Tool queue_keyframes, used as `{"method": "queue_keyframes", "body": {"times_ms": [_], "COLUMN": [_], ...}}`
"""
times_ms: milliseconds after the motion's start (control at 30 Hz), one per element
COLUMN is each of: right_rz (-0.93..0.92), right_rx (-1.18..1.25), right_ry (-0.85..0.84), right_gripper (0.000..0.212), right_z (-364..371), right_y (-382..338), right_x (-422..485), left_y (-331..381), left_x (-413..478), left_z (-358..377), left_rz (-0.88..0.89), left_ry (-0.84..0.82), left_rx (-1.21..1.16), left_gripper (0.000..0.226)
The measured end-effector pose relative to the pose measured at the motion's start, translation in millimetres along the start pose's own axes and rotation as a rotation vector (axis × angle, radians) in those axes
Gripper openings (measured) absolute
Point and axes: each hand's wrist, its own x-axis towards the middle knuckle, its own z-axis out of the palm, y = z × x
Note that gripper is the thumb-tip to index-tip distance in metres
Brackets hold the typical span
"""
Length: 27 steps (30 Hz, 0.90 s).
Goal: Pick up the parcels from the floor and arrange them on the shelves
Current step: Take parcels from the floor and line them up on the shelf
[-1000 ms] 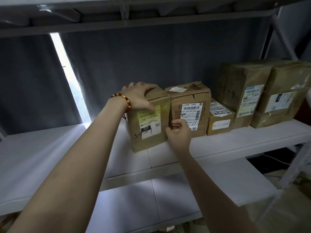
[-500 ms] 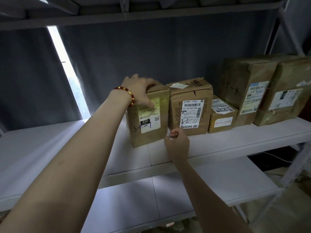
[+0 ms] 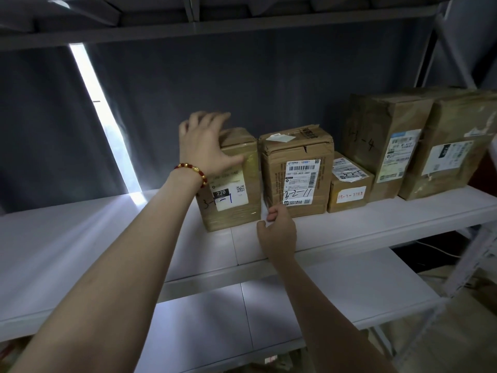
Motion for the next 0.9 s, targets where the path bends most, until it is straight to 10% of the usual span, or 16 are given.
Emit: {"method": "queue_keyframes", "body": {"times_ms": [200, 367, 900], "right_rz": [-0.002, -0.027, -0.001], "right_rx": [-0.014, -0.021, 0.010], "right_ry": [-0.001, 0.018, 0.102], "right_gripper": [0.028, 0.024, 0.030], "right_z": [0, 0, 1], "right_y": [0, 0, -3], "right_x": [0, -1, -2], "left_y": [-14, -34, -25], "left_x": [-41, -84, -120], "left_z": [14, 48, 89], "left_rz": [-0.408, -0.776, -0.721], "left_ry": [0.276, 0.069, -0.181], "left_rx": [-0.350, -0.808, -0.860], "left_gripper": [0.114, 0.129, 0.074]}}
